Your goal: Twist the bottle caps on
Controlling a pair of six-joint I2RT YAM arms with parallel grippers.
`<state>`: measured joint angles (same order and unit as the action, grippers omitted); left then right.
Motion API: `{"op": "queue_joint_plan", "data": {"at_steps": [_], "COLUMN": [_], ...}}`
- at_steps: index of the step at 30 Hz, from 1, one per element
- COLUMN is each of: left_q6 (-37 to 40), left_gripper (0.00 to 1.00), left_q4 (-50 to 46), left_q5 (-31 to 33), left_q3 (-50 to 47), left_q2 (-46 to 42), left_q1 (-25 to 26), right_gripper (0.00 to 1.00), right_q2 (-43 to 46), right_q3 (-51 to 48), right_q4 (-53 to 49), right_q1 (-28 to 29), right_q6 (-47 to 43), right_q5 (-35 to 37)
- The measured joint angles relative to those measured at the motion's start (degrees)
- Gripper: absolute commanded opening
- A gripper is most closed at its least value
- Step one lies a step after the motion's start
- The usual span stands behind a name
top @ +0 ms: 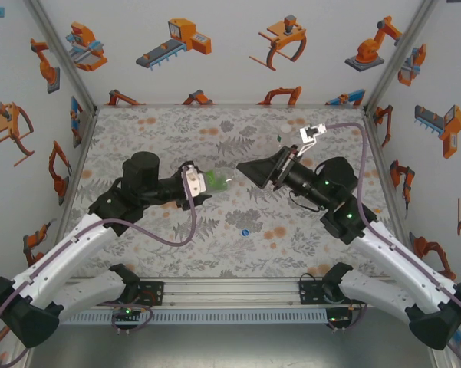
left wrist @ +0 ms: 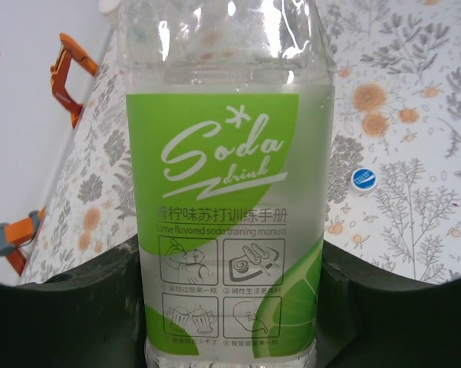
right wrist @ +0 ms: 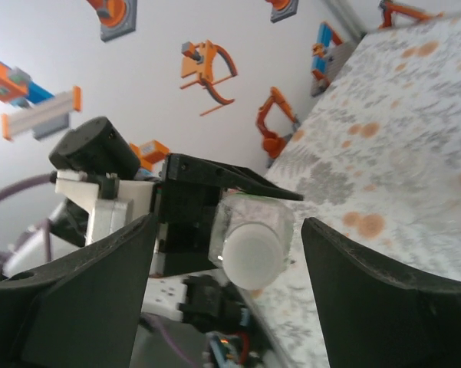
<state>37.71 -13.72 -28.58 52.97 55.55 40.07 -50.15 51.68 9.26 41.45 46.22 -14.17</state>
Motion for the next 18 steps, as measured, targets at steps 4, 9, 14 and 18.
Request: {"op": "queue_joint_plan", "data": {"at_steps": [4,9,14,18], "left_q6": [0.4,1.3,2.0,2.1], "left_gripper": [0.00,0.00,0.00,0.00], "left_q4": [-0.1,-1.6,-3.3,-4.3], "left_q5": [-4.3,-9.3,-12.0,-13.1], "left_q3": [0.0,0.0,0.4,0.6], "left_q2": [-0.2,0.0,0.7,1.3], "left_q1": [-0.2,-0.2,-0.2,-0.2], "right_gripper": [0.63,0.62,0.61,0.61], "right_q2": [3.8,5.4,3.3,1.8], "right_q3": [0.9,4.2,12.5,15.5], "right_q4": [-4.0,-11.9,-23.8,-30.1], "right_q1": [0.0,0.0,0.0,0.0], "right_q6": [-13.3,-34.8,-54.4,-65.6], "right_q5": [-3.0,-16.6,-25.9,-29.3]}}
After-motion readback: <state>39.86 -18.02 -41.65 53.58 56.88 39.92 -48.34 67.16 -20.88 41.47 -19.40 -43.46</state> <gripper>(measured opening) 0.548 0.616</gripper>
